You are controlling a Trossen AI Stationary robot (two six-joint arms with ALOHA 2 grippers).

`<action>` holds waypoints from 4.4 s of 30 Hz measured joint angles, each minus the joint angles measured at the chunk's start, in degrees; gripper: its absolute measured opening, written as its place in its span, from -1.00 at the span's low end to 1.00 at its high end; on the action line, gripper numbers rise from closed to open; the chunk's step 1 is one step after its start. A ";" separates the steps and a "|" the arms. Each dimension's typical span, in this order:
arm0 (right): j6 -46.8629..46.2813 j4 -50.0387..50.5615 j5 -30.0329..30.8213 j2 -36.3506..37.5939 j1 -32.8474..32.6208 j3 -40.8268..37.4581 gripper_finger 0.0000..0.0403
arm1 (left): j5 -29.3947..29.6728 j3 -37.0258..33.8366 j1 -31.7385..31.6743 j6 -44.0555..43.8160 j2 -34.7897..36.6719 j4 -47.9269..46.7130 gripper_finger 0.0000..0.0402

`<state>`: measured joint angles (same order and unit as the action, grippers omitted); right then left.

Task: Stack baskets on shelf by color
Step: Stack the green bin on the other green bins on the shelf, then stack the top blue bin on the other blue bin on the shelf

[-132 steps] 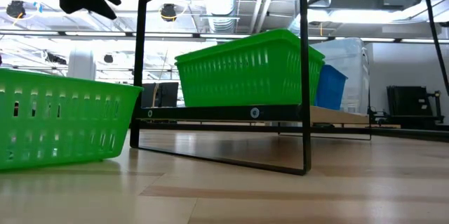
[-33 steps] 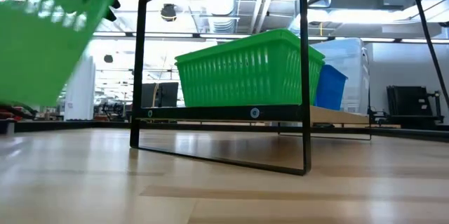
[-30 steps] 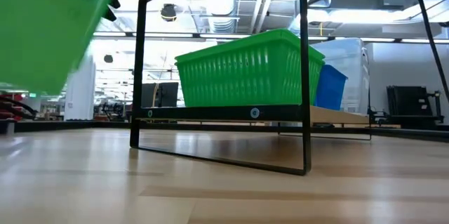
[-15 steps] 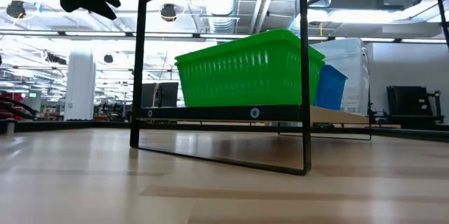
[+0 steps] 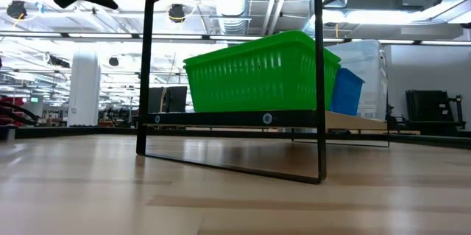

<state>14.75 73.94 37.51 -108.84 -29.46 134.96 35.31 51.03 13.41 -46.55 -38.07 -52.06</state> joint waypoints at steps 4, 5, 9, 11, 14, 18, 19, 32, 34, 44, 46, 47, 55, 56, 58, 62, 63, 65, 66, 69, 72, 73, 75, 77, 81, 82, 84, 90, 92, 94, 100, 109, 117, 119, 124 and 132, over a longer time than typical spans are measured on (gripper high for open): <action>-1.11 11.09 0.68 -0.90 -2.30 -1.80 -1.00 | 2.77 0.00 -0.02 -1.26 0.45 -0.05 -0.06; -0.40 12.95 1.33 -1.40 -3.02 -2.64 -1.00 | 3.28 0.00 -0.02 -1.34 0.42 0.01 -0.06; 3.04 14.79 4.82 -2.66 -6.29 -8.05 -1.00 | 5.03 0.00 -0.02 -2.67 -0.09 0.03 -0.06; 3.35 11.95 5.17 -1.89 -7.32 -11.08 -1.00 | 5.71 0.00 -0.02 -2.78 -0.17 0.03 -0.06; 1.90 8.36 7.95 -0.17 -8.37 -14.63 -1.00 | 6.18 0.00 -0.02 -2.82 -0.16 0.03 -0.06; 3.10 3.02 12.96 2.47 -9.25 -18.24 -1.00 | 7.62 0.00 -0.02 -3.30 -0.14 0.03 -0.06; 3.26 2.29 13.69 2.71 -9.23 -19.19 -1.00 | 7.73 0.00 -0.02 -3.50 -0.14 0.03 -0.06; 28.48 -34.78 14.02 22.22 -10.19 -58.45 -1.00 | 15.00 0.00 -0.02 -8.09 -0.92 -0.07 -0.06; 35.88 -42.38 13.99 23.72 -10.53 -64.10 -1.00 | 15.06 0.00 -0.02 -9.01 -1.15 -0.08 -0.06; 43.77 -60.58 10.56 25.59 -10.32 -73.59 -1.00 | 15.16 0.00 -0.02 -12.04 -1.82 -0.06 -0.06; 43.82 -63.09 10.33 25.48 -10.09 -74.87 -1.00 | 15.04 0.00 0.00 -12.73 -1.84 -0.08 -0.06; 43.86 -64.22 10.25 25.14 -10.09 -75.30 -1.00 | 14.99 0.00 0.00 -12.76 -1.83 -0.03 -0.06; 46.97 -72.44 8.90 24.76 -9.41 -79.44 -1.00 | 14.93 0.00 0.00 -12.86 -2.41 0.05 -0.06; 46.81 -73.07 8.73 24.74 -9.35 -79.68 -1.00 | 14.99 0.00 0.00 -12.85 -2.41 0.04 -0.06; 46.81 -73.81 8.73 24.76 -9.18 -80.36 -1.00 | 14.93 0.00 -0.02 -12.85 -2.50 0.03 -0.06; 46.79 -76.69 7.54 24.76 -8.73 -82.15 -1.00 | 15.01 0.00 -0.01 -12.85 -2.45 0.03 -0.06; 46.78 -77.36 7.49 24.76 -8.61 -82.51 -1.00 | 15.00 0.00 -0.01 -12.85 -2.47 0.01 -0.06; 46.70 -77.48 7.33 24.76 -8.56 -82.97 -1.00 | 15.02 0.00 -0.02 -12.81 -2.44 -0.01 -0.06; 46.53 -77.23 7.32 24.74 -8.40 -82.97 -1.00 | 15.08 0.00 -0.01 -12.73 -2.44 -0.01 -0.06; 44.44 -77.34 7.31 24.74 -8.04 -82.97 -1.00 | 15.69 0.00 -0.02 -12.68 -2.44 -0.01 -0.06; 42.30 -76.29 5.91 24.74 -7.77 -82.97 -1.00 | 16.22 0.00 -0.01 -12.65 -2.44 -0.03 -0.06; 41.92 -76.17 5.35 24.74 -7.65 -82.97 -1.00 | 16.22 0.00 -0.02 -12.62 -2.44 -0.03 -0.06; 41.67 -76.15 4.73 24.74 -7.47 -82.97 -1.00 | 16.32 0.00 -0.01 -12.49 -2.44 -0.04 -0.06; 41.65 -76.09 4.58 24.74 -7.40 -82.97 -1.00 | 16.39 0.00 -0.02 -12.46 -2.44 -0.08 -0.06; 41.63 -75.43 4.54 24.74 -7.02 -82.97 -1.00 | 16.39 0.00 -0.02 -12.19 -2.44 -0.10 -0.06; 41.45 -75.35 4.37 24.74 -6.90 -82.97 -1.00 | 16.39 0.00 -0.02 -12.19 -2.44 -0.10 -0.06; 40.23 -74.87 3.95 24.74 -6.70 -82.95 -1.00 | 16.39 0.00 -0.02 -12.19 -2.44 -0.10 -0.06; 39.25 -74.23 2.94 24.70 -6.70 -82.95 -1.00 | 16.39 0.00 -0.02 -12.19 -2.44 -0.10 -0.06; 39.25 -74.32 2.94 24.70 -6.70 -82.98 -1.00 | 16.39 0.00 0.00 -12.17 -2.44 -0.12 -0.06; 39.17 -74.67 2.94 24.70 -6.70 -83.53 -0.99 | 16.38 0.00 -0.01 -12.17 -2.44 -0.12 -0.06; 39.96 -80.00 2.96 24.68 -6.70 -86.85 -0.85 | 16.37 0.00 -0.02 -12.17 -2.44 -0.12 -0.06; 41.04 -81.05 2.96 24.68 -6.86 -87.36 -0.57 | 16.37 0.00 -0.02 -12.17 -2.44 -0.12 -0.06; 41.22 -81.14 3.69 24.92 -6.92 -87.36 -0.33 | 15.38 0.00 -0.02 -13.05 -2.44 -0.12 -0.06; 41.21 -81.20 6.47 25.58 -7.25 -87.07 -0.25 | 11.43 0.00 -0.02 -13.43 -2.44 -0.10 -0.06; 41.18 -81.27 16.19 27.26 -7.38 -84.35 -0.08 | -4.84 0.00 -0.02 -15.53 -4.04 -0.12 -0.06; 39.68 -81.46 28.68 29.09 -7.12 -77.14 0.02 | -37.05 0.00 5.16 -13.87 -17.06 -1.01 -0.06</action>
<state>54.43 -7.52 66.19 -79.75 -36.58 57.82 -1.73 51.03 18.57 -60.42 -55.14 -53.07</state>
